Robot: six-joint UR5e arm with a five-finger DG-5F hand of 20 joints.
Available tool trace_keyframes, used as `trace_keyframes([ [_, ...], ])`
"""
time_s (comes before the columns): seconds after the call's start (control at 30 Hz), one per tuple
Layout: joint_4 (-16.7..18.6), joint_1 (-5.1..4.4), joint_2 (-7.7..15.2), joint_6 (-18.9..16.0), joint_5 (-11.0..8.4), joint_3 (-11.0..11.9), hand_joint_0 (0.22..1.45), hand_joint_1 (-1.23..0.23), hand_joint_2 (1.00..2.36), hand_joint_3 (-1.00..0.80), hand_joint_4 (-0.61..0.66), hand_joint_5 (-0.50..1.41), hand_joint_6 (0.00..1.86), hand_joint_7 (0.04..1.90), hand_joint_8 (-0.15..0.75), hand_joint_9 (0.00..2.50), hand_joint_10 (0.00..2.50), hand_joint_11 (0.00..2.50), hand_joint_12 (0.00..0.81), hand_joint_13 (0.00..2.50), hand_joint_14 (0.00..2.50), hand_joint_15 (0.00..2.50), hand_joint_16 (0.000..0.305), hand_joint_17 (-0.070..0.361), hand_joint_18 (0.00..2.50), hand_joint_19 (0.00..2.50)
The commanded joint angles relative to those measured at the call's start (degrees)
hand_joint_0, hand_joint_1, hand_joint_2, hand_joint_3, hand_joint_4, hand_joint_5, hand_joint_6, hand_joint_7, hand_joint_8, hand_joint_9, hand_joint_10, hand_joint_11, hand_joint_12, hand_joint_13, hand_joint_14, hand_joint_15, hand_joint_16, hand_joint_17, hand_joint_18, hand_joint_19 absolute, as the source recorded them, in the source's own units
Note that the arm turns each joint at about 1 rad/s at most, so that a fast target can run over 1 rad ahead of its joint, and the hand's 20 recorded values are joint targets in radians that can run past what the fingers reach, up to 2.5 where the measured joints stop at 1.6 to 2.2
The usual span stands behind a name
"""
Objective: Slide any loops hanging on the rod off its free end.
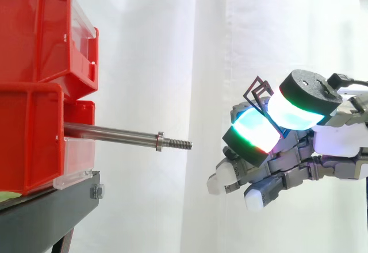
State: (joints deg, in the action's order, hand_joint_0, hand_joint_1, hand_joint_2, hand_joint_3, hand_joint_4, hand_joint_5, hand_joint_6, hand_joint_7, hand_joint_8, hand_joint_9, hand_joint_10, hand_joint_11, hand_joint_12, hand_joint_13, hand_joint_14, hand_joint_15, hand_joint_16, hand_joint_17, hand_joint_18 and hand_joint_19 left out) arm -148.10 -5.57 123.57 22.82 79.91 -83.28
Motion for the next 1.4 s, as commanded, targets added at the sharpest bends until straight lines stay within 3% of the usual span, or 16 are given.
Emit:
trace_keyframes([
  [0.0, -0.2, -0.15, 0.0, -0.1, -0.11, 0.1, 0.62, -0.61, 1.01, -0.39, 0.15, -0.16, 0.76, 1.21, 0.289, 0.71, 0.01, 0.22, 0.324, 0.48, 0.00, 0.00, 0.047, 0.105, 0.60, 0.41],
  [0.27, -0.2, -0.23, 0.0, -0.1, -0.90, 0.7, 0.63, -0.55, 1.02, -0.30, 0.15, -0.14, 0.72, 1.23, 0.292, 0.71, 0.01, 0.21, 0.325, 0.48, 0.00, 0.00, 0.047, 0.106, 0.60, 0.41],
  [0.53, -2.1, -0.23, 0.0, -0.5, -0.90, 2.7, 0.63, -0.74, 1.02, -0.22, 0.18, -0.17, 0.74, 1.21, 0.288, 0.69, 0.01, 0.24, 0.328, 0.49, 0.00, 0.00, 0.047, 0.106, 0.61, 0.38],
  [0.77, -5.1, -0.23, 0.0, -1.7, -0.90, 3.8, 0.64, -0.77, 1.02, -0.25, 0.13, -0.18, 0.76, 1.19, 0.283, 0.70, 0.01, 0.26, 0.326, 0.49, 0.00, 0.00, 0.047, 0.106, 0.62, 0.37],
  [0.9, -5.1, -0.50, 0.0, -2.0, -1.69, 3.9, 0.63, -0.75, 1.02, -0.27, 0.11, -0.18, 0.78, 1.17, 0.281, 0.71, 0.01, 0.27, 0.321, 0.50, 0.00, 0.00, 0.047, 0.105, 0.62, 0.41],
  [1.17, -5.3, -1.03, 0.0, -3.0, -2.30, 4.0, 0.62, -0.59, 1.01, -0.35, 0.09, -0.13, 0.68, 1.29, 0.276, 0.74, 0.01, 0.19, 0.321, 0.51, 0.00, 0.00, 0.046, 0.104, 0.62, 0.43],
  [1.27, -5.1, -1.03, 0.0, -3.2, -2.30, 4.0, 0.62, -0.60, 1.02, -0.24, 0.06, -0.13, 0.68, 1.31, 0.286, 0.74, 0.01, 0.22, 0.323, 0.52, 0.00, 0.00, 0.046, 0.104, 0.63, 0.42],
  [1.37, -5.1, -1.11, 0.0, -3.5, -2.57, 4.0, 0.61, -0.63, 1.02, -0.15, 0.05, -0.17, 0.76, 1.21, 0.284, 0.73, 0.01, 0.24, 0.326, 0.52, 0.00, 0.00, 0.047, 0.105, 0.64, 0.40],
])
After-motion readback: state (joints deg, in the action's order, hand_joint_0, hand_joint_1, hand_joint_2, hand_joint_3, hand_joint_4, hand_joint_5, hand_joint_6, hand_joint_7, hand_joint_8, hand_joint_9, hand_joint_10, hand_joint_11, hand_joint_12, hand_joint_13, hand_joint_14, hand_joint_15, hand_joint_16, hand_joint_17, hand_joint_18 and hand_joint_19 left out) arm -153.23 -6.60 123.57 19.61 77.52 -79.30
